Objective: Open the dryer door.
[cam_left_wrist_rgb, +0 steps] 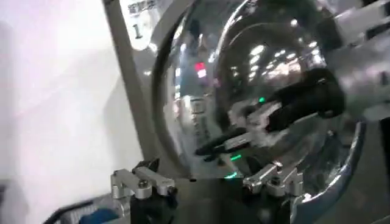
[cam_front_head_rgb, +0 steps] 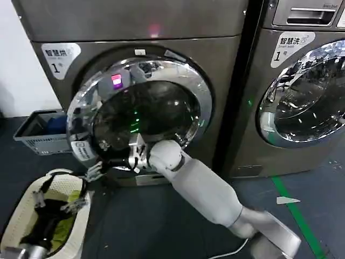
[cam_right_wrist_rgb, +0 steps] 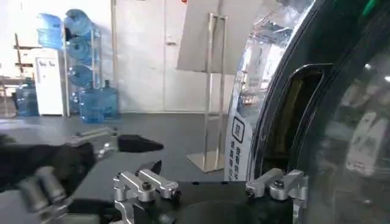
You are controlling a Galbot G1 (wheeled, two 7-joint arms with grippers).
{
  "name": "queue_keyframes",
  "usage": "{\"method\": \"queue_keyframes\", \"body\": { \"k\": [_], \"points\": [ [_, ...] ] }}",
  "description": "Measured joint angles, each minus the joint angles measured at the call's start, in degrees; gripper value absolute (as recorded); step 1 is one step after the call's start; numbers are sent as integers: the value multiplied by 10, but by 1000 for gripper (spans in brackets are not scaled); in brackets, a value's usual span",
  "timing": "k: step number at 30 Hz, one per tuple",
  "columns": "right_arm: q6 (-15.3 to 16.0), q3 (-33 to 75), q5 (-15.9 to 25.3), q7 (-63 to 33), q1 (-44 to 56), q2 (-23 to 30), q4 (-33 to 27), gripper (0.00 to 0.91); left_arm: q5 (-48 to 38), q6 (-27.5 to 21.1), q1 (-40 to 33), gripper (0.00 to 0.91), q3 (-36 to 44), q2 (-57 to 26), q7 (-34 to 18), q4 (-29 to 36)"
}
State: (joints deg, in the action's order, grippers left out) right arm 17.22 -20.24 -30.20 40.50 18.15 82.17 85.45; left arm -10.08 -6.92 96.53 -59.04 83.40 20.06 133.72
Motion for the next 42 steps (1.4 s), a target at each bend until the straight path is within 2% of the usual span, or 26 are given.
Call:
{"method": "queue_keyframes", "body": {
  "k": [7,16,28,42],
  "points": [
    [2,-3,-24,28,5,-22,28,907,-37,-12,-25,907,-47,-11,-1,-14],
    [10,22,-29,101,26,-57,74,907,-52,-22,-36,907,-58,-19,1,-14],
    [-5,38,-42,172,37,-99,120,907,-73,-34,-52,907,-76,-35,-4,-17],
    [-20,64,-45,240,65,-157,170,907,-92,-23,-60,907,-62,-39,-8,-14]
  ]
}}
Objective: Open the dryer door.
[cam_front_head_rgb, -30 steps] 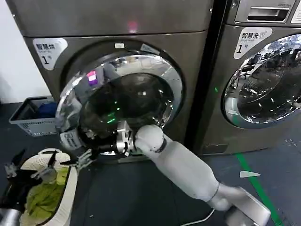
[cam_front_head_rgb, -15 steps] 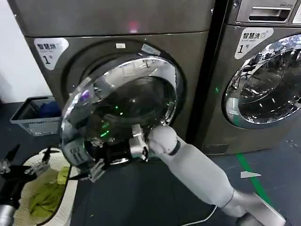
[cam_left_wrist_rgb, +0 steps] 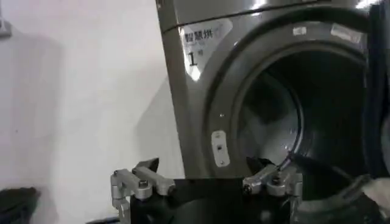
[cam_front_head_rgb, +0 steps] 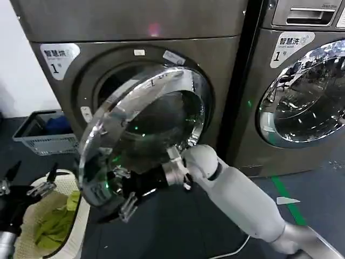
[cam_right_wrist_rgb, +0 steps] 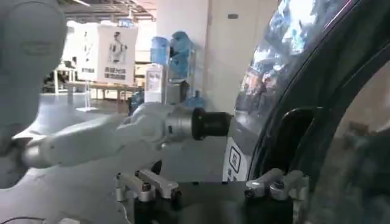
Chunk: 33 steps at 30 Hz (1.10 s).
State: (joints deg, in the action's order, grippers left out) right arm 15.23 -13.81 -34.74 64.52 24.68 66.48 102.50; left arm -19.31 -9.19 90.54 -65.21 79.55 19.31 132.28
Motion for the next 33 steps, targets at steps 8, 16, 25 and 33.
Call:
{"method": "queue_keyframes", "body": {
  "k": [8,16,25,33],
  "points": [
    [-5,24,0,22,26,-39,41,907,0,4,3,907,17,3,-2,12],
    [-16,59,0,54,67,-85,87,907,-2,2,-1,907,34,-1,-2,20],
    [-33,102,-1,77,113,-129,108,907,-5,3,-6,907,60,-7,-5,31],
    [-42,151,0,81,159,-155,100,907,-13,4,-10,907,105,-17,-6,38]
  ]
}}
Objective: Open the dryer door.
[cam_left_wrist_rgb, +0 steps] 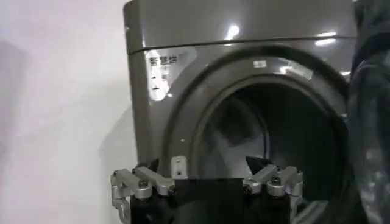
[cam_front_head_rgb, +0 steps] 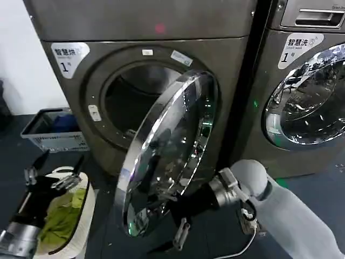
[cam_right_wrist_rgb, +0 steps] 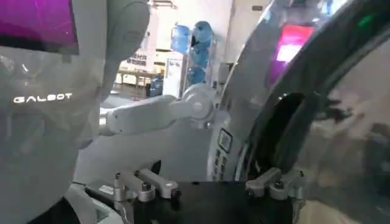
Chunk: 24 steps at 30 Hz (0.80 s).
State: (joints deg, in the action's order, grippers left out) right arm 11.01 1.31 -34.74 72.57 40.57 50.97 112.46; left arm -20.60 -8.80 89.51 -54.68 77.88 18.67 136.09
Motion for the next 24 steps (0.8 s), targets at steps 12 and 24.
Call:
{"method": "queue_keyframes", "body": {
  "k": [12,24],
  "points": [
    [-2,98,7,12,59,-2,-33,907,1,-10,-4,907,65,-32,15,0],
    [-15,322,24,15,174,-2,-24,907,0,-18,-10,907,124,-59,19,-4]
  ]
}}
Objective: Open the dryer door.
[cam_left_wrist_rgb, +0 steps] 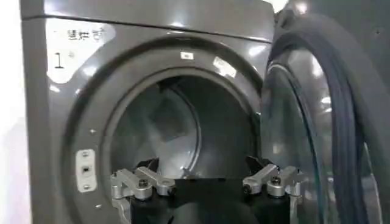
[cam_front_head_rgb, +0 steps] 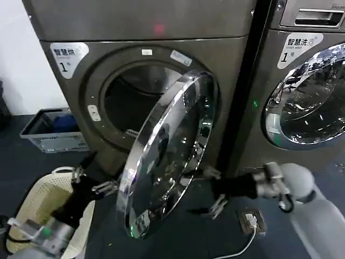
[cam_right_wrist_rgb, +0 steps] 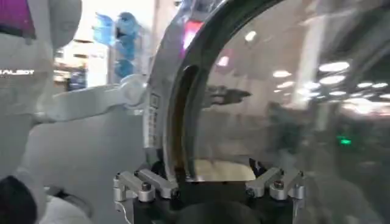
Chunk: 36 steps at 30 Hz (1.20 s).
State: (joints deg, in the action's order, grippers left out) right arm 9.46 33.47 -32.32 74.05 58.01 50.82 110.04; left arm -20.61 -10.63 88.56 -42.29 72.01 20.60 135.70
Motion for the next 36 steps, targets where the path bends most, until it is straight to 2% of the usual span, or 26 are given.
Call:
{"method": "queue_keyframes", "body": {
  "k": [9,13,15,19,26,36],
  "points": [
    [-4,200,-29,-53,83,9,18,907,-8,-5,-8,907,42,-23,2,-2],
    [5,277,-26,-85,123,19,33,907,-10,-7,-15,907,58,-32,2,-4],
    [21,308,-36,-119,140,24,44,907,-11,-8,-17,907,68,-38,3,0],
    [27,367,-49,-202,161,37,63,907,-15,-12,-24,907,87,-51,4,4],
    [9,482,-49,-354,192,42,60,907,-20,-9,-32,907,131,-75,9,2],
    [6,618,-40,-522,245,61,65,907,-26,-6,-63,907,218,-114,9,-7]
  ]
}}
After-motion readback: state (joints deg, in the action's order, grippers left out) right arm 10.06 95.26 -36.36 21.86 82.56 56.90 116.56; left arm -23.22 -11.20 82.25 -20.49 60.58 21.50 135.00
